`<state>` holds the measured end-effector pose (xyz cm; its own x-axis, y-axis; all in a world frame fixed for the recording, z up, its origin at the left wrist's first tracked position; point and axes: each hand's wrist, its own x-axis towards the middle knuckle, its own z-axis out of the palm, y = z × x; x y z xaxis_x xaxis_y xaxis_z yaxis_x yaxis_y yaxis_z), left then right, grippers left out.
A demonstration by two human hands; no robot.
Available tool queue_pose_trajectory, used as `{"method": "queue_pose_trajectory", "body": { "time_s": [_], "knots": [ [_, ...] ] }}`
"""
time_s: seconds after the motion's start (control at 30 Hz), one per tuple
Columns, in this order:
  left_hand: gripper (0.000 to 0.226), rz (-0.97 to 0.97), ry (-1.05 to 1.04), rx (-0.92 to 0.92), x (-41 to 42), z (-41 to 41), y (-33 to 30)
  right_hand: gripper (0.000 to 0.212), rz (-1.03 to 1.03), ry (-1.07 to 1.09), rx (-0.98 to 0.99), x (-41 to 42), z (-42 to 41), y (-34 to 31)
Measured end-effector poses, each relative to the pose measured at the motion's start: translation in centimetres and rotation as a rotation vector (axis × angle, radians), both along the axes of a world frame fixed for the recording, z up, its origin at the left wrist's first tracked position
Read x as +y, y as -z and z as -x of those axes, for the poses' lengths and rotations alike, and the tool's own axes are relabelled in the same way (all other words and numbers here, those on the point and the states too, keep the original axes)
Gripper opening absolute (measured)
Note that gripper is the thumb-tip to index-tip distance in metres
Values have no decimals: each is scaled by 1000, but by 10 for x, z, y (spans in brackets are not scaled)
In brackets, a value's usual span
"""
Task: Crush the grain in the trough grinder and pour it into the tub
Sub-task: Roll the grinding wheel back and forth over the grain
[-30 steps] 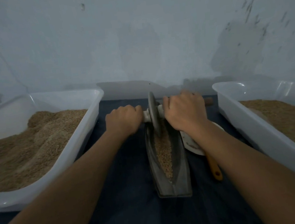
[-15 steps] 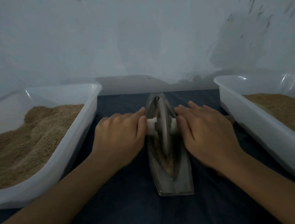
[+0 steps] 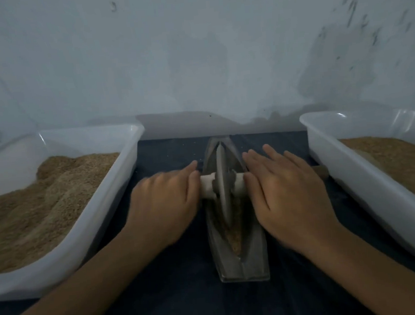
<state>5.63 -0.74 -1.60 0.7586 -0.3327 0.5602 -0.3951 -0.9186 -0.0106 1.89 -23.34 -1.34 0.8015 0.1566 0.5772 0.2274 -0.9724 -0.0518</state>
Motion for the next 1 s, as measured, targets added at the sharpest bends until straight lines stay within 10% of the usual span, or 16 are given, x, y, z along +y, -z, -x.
{"method": "queue_pose_trajectory", "body": {
  "time_s": [0.27, 0.4, 1.0],
  "knots": [
    [51, -130, -3, -86, -5, -3, -5, 50, -42, -43, 53, -3, -12, -4],
    [16, -339, -171, -16, -23, -65, -16, 51, -79, 94, 164, 2, -65, -16],
    [50, 67, 66, -49, -2, 15, -3, 48, -56, -47, -81, -11, 19, 7]
  ]
}}
